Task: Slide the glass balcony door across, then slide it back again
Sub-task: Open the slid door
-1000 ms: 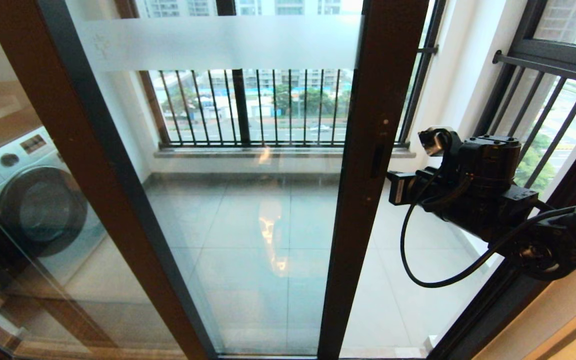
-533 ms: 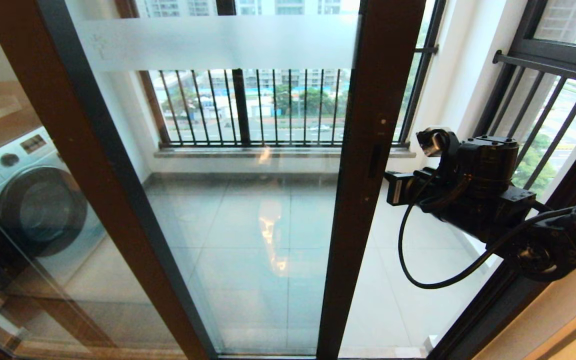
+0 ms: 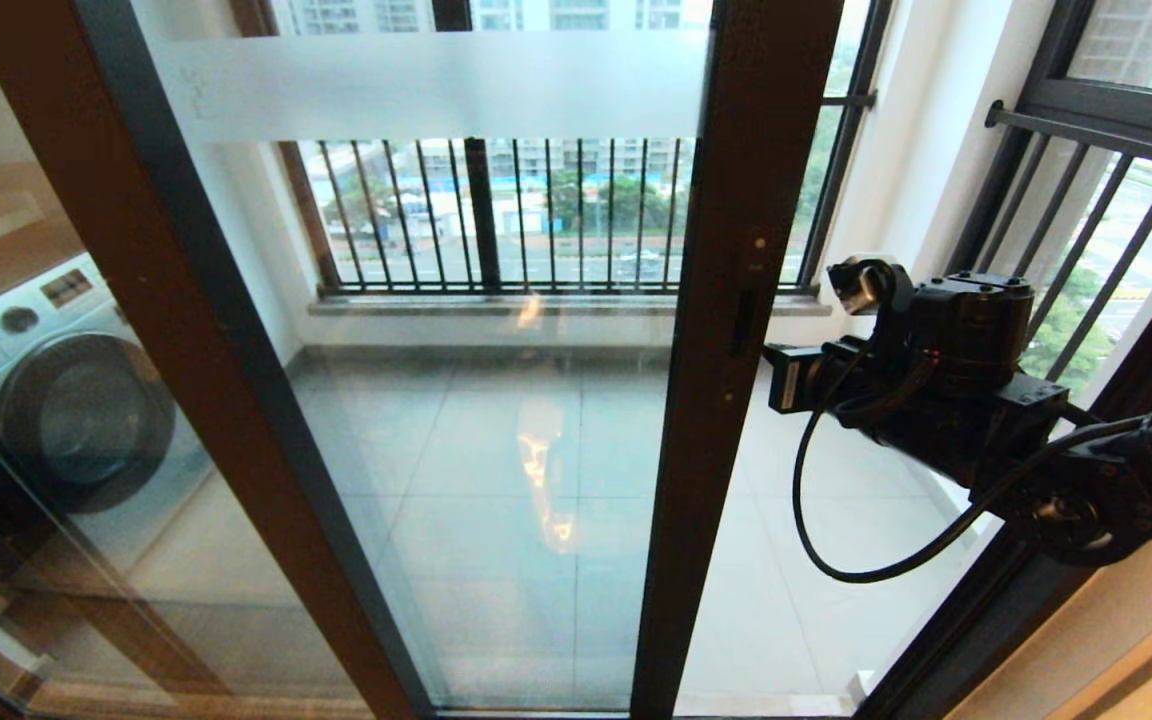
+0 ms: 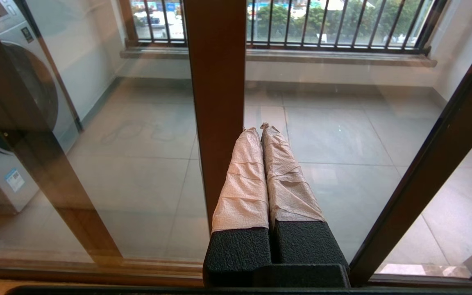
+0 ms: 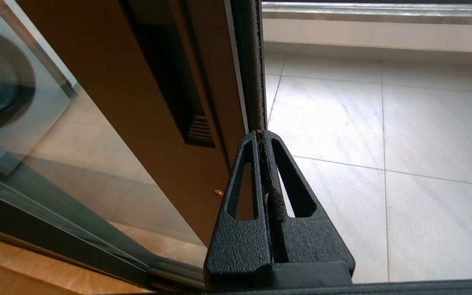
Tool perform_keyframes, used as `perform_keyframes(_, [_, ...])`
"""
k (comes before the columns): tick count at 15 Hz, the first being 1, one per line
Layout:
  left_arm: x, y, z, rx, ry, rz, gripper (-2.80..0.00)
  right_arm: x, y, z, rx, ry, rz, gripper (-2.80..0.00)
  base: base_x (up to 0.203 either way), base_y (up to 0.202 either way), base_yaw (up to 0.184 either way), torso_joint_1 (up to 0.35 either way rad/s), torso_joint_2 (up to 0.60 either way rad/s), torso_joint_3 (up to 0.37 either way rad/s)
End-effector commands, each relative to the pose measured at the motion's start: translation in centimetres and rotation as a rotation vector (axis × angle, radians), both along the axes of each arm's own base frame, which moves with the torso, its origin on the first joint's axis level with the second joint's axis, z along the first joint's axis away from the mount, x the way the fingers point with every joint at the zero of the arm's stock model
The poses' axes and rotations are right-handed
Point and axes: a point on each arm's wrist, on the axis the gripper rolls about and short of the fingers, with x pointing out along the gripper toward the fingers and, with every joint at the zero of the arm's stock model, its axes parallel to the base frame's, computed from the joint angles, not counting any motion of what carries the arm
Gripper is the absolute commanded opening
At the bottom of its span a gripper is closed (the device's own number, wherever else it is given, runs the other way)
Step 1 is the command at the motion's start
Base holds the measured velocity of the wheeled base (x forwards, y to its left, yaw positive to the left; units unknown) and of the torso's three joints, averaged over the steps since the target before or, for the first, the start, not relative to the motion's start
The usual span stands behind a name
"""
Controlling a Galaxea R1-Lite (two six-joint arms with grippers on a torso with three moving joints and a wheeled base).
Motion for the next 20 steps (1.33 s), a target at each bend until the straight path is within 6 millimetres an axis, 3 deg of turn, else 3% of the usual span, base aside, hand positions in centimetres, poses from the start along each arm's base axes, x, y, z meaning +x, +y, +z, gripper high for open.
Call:
perform_keyframes(1, [0.3,0.0,-0.9,-0.001,0.034,-0.001,-2.8,0.1,0.1,0.0,0.001,-0.003,-0.002,-2.8,0.0,0.0,0.0,0.0,0.0,0.0])
perform_keyframes(9, [0.3,0.0,-0.9,-0.001,0.034,-0.001,-2.8,1.8,-2.6,0.3,0.007,-0.021,-0.09,-2.8,0.0,0.0,0.0,0.0,0.0,0.0])
perform_keyframes(20, [0.3,0.0,-0.9,-0.001,0.034,0.0,-2.8,2.0,-0.4,-0.3,0.011,-0.028,-0.042,-2.8,0.0,0.0,0.0,0.0,0.0,0.0])
